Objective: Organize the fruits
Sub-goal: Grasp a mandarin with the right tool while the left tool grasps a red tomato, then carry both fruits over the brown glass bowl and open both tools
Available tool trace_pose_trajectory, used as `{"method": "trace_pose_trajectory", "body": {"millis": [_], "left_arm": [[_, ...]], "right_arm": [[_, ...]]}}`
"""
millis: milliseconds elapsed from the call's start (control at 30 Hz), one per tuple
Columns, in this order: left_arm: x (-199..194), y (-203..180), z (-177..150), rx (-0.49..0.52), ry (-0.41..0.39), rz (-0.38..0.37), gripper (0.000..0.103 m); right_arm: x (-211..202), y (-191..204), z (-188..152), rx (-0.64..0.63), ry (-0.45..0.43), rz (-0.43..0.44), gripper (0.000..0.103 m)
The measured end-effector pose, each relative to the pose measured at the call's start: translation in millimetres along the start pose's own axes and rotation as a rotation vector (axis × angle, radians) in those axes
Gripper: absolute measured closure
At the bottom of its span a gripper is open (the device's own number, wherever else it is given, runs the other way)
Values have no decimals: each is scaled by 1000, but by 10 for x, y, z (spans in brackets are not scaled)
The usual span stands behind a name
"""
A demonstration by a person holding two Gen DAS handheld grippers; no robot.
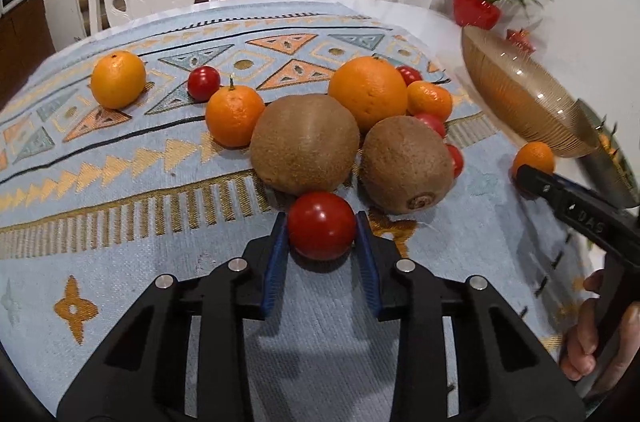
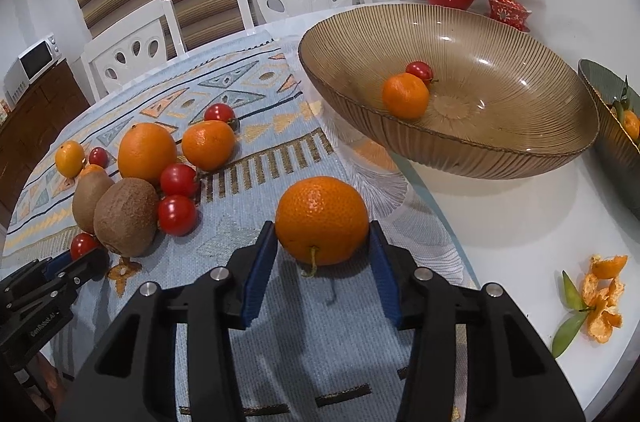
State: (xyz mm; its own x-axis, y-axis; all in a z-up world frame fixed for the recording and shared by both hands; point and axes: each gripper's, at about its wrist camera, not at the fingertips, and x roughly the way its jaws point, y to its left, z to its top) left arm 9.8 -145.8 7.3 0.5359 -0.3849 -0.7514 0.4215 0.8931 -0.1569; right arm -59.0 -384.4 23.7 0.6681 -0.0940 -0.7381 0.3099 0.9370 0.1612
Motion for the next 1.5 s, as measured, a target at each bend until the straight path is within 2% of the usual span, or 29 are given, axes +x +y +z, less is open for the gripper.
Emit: {"method": "trace_pose_trajectory", "body": {"millis": [133,667,767,800,967,1133,1233,1333,1500], "left_arm": [[-82,34,-16,-13,-35,-69,71],[-238,-60,9,21,-108,-62,71],[-354,-190,63,41,-125,-82,71],[-402,-254,97,53,-133,-97,71],[-588,-688,416,146,-187,-157,71],[-545,-1150,776,203,-201,-263,71],[-382,-1402,945,212,-162,-336,71],[-208,-1617,1021,225,-121,-392,71],[66,-1938,1058,272,-81,-410,71]], "right_arm": [[-48,-13,-14,3,-20,29,58],[-334,8,-69,-35,-152,130,58],[-388,-62,-54,-20,-147,222,58],[-425,-86,-44,-17,-153,227,58],[-730,-297,137,4,-213,170,58],[-1041,-743,395,88,-271,14,58],[-1065,-997,493,149,-260,-58,58],[-970,-1159,519,189,-222,-93,58],[-761,-1214,520,203,-161,-113,58]]}}
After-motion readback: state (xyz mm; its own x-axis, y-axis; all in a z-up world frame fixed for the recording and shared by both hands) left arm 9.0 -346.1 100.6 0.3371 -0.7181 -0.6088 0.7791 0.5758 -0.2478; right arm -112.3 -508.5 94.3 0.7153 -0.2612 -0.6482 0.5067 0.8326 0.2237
